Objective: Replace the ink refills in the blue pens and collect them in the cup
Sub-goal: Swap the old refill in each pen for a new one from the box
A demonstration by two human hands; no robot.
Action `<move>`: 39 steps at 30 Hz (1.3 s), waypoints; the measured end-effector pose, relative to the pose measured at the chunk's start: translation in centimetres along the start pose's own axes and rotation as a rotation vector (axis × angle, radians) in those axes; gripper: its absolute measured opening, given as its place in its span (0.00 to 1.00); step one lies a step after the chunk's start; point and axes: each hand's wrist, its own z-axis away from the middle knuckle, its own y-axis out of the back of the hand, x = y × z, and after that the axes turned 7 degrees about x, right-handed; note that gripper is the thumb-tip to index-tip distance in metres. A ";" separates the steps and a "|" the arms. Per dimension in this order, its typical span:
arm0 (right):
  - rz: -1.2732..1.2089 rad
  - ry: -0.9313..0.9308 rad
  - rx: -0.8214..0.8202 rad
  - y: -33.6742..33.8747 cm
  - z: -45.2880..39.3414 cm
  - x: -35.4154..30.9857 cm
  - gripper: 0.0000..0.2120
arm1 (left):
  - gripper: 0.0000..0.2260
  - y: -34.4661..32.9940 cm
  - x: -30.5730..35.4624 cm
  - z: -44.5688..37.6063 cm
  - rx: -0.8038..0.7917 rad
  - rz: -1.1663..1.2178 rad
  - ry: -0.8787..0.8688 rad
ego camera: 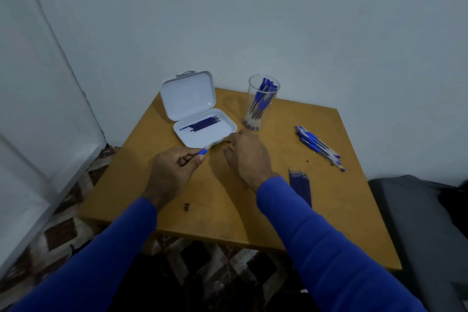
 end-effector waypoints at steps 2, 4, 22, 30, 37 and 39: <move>0.018 0.048 -0.029 -0.9 -1.6 -1.4 0.13 | 0.09 1.3 -0.7 -0.7 0.035 -0.067 -0.015; 0.031 0.078 -0.074 -2.2 -3.1 -2.7 0.12 | 0.09 2.8 -1.5 -1.3 0.066 -0.141 -0.019; 0.209 0.234 -0.215 -6.7 -9.3 -4.7 0.13 | 0.06 5.5 -4.8 -2.6 0.114 -0.222 0.090; 0.180 0.280 -0.269 -6.6 -9.9 -4.5 0.11 | 0.07 5.5 -4.7 -2.6 0.099 -0.224 0.087; 0.159 0.331 -0.254 -5.7 -9.3 -4.5 0.11 | 0.07 5.4 -4.4 -2.6 0.104 -0.218 0.083; 0.084 0.331 -0.202 -4.5 -9.0 -4.7 0.11 | 0.07 5.4 -4.3 -2.5 0.095 -0.231 0.068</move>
